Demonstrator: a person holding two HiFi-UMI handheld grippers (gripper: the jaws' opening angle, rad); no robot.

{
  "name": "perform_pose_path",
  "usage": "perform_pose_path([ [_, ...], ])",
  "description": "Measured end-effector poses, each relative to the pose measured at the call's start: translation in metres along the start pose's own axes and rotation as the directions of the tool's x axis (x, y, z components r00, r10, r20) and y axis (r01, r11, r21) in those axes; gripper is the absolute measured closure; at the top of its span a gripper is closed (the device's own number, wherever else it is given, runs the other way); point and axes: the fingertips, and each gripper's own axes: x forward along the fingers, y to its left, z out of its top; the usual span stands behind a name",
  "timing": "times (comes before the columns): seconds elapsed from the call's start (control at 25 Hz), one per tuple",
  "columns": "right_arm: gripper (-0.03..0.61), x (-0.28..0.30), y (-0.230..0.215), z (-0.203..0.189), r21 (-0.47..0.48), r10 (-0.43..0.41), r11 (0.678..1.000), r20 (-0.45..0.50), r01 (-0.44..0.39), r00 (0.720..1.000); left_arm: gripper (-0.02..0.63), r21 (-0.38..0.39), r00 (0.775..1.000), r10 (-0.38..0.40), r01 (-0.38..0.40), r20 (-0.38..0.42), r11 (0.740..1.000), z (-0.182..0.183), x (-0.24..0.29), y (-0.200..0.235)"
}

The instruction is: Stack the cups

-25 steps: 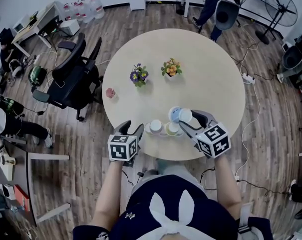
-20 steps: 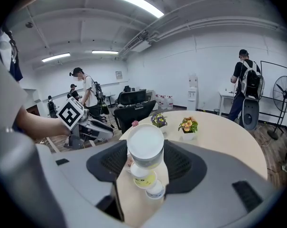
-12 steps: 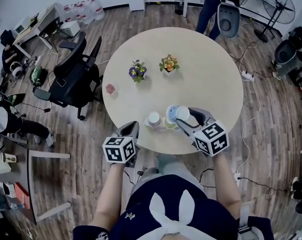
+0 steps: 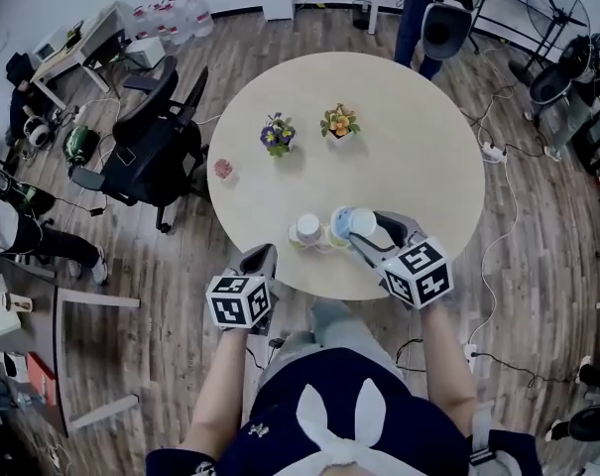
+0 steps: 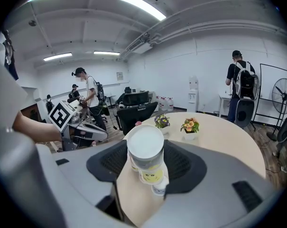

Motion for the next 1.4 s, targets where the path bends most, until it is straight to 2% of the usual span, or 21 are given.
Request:
perform_pose_path([
  [0.52,0.334,0.025,0.010,0.015,-0.077,0.013,0.997,-0.056,-0.017,0.998,0.592,0.012,1.000,-0.006,0.006,0.001,1.000,-0.004,-0.002,-0.003],
  [1.08,0.334,0.064,0.023,0.002,-0.125,0.045,0.990,-0.196,-0.071,0.980,0.592,-0.005,1.000,0.007,-0.007,-0.007,1.000,-0.005,-0.001,0.013],
  [1.4,0.334,0.072,0.023,-0.005,-0.131,0.040,0.989,-0.232,-0.072,0.972,0.592,-0.012,1.000,0.009,-0.009,-0.012,1.000,-0.005,0.000,0.019],
])
